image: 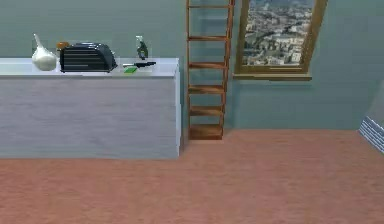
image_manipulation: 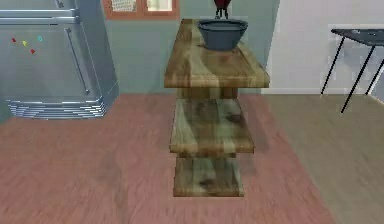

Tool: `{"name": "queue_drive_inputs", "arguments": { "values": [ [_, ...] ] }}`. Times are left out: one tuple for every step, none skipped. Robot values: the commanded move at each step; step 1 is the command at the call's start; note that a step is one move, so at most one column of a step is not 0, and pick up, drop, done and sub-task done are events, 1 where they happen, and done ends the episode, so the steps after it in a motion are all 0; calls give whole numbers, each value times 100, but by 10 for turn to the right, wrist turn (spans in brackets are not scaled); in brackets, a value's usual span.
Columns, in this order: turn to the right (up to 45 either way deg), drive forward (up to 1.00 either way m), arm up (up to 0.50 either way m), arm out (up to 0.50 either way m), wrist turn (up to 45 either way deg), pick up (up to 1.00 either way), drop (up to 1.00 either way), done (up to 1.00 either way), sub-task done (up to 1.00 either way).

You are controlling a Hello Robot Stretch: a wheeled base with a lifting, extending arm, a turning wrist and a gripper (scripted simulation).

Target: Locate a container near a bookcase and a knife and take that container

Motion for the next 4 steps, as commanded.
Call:
{"name": "queue_drive_inputs", "arguments": {
  "values": [
    [0,100,0,0,0,0,0,0,0],
    [0,5,0,0,0,0,0,0,0],
    [450,0,0,0,0,0,0,0,0],
    [450,0,0,0,0,0,0,0,0]
  ]
}}
